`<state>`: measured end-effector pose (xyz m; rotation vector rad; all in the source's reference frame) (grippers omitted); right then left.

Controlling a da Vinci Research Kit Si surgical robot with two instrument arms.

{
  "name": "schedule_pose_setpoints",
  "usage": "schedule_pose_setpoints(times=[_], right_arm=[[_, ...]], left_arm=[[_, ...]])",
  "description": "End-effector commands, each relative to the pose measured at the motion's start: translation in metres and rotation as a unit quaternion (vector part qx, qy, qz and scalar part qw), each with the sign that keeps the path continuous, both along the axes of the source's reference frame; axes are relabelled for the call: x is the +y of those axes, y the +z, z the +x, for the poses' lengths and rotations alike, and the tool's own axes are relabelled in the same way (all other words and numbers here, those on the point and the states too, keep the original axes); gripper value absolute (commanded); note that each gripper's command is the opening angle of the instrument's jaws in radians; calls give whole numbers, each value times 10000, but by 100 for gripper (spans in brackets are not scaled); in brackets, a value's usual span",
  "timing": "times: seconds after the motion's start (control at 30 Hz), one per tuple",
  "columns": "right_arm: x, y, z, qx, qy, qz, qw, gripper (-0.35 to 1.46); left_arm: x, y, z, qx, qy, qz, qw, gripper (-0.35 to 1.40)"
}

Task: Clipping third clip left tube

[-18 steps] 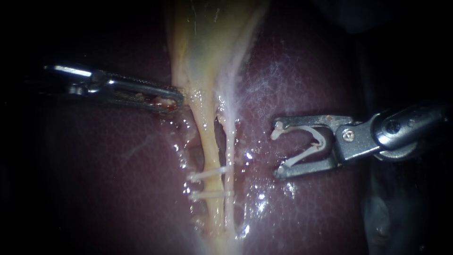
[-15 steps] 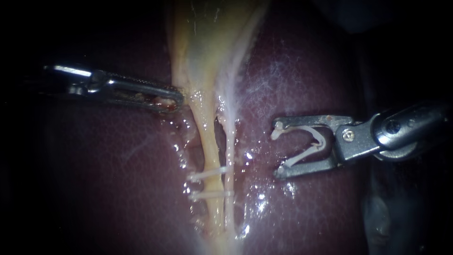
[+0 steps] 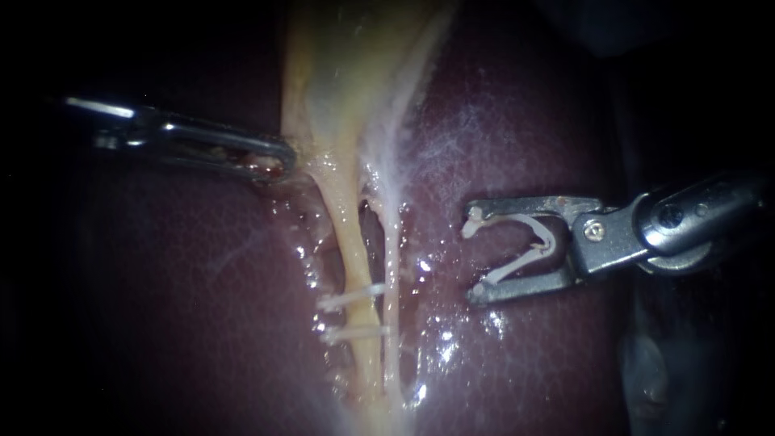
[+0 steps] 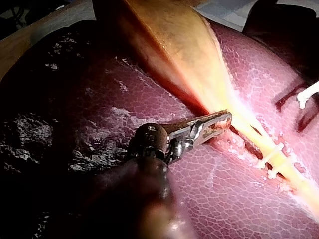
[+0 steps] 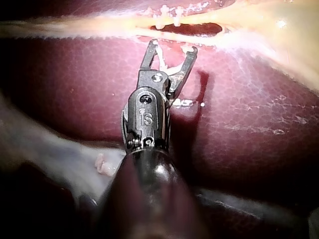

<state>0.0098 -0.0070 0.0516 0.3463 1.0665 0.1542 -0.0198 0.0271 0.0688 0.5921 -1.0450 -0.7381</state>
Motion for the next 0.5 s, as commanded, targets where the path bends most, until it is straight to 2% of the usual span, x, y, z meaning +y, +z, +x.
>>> schedule_pose_setpoints(times=[0.03,0.23,0.43,0.5], right_arm=[[0,0,0,5,-2,3,10000,50],[0,0,2,8,-29,17,10000,50],[0,1,6,83,-57,24,9999,50],[1,1,10,107,-6,181,9998,50]], left_arm=[[6,-7,7,-4,-89,33,10000,-35],[28,-31,33,-23,-234,-78,9997,-35],[28,-32,35,-10,-275,-84,9996,-35],[26,-30,33,-3,-281,-92,9996,-35]])
